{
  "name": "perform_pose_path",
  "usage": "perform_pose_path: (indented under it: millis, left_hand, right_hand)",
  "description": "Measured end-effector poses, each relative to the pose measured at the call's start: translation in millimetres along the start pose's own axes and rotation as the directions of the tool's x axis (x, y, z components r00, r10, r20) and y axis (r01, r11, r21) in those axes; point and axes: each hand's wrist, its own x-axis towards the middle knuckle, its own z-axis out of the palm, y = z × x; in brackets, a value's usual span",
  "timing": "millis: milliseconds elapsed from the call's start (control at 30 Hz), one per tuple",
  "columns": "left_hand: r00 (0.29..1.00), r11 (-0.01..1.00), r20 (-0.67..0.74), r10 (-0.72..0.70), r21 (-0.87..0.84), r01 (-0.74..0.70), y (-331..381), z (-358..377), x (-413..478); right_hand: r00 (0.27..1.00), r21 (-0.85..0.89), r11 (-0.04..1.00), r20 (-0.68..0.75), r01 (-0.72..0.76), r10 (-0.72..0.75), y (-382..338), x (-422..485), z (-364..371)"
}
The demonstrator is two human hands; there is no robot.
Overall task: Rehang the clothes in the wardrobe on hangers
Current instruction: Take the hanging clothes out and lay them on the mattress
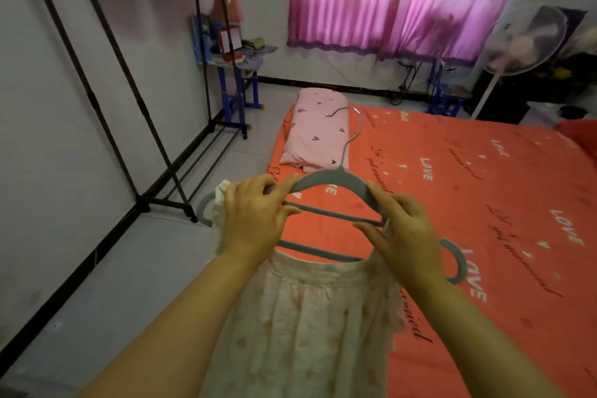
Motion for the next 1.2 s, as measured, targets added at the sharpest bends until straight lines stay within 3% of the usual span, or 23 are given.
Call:
perform_pose_path:
  millis: [200,300,333,400,500,667,767,1000,1200]
  left_hand:
    - [0.990,0.994,0.101,-0.103,-0.011,0.104,-34,91,20]
    - [0.966,0.982,0.179,-0.186,0.064,0.177,-50,134,17]
    - [0.943,0.972,0.238,-0.232,0.097,0.214,-55,145,12]
    - [0.876,0.950,0.372,-0.307,0.184,0.254,-65,167,-6]
    - [0.774,0.929,0.518,-0.364,0.261,0.263,-75,189,-45]
    - [0.636,0.906,0.647,-0.420,0.333,0.260,-78,193,-100]
    - [0.599,0.886,0.655,-0.461,0.371,0.277,-79,179,-113]
    - [0.645,0.857,0.570,-0.508,0.409,0.313,-90,96,-109]
    - [0.679,0.790,0.420,-0.602,0.437,0.430,-108,-33,-142]
  right_hand:
    - [0.994,0.048,0.997,0.098,-0.052,0.047,66,19,92]
    - [0.980,-0.040,0.994,0.170,-0.100,0.105,98,18,147]
    - [0.955,-0.107,0.983,0.242,-0.151,0.173,107,14,165]
    - [0.835,-0.251,0.940,0.444,-0.233,0.325,121,-4,195]
    - [0.703,-0.267,0.928,0.606,-0.261,0.372,129,-47,222]
    - [0.600,-0.233,0.947,0.733,-0.222,0.321,112,-106,226]
    - [0.570,-0.209,0.959,0.771,-0.193,0.283,94,-111,221]
    - [0.611,-0.056,0.997,0.788,-0.044,0.072,13,-67,198]
    - [0.597,0.084,0.988,0.789,0.126,-0.143,-101,-41,164]
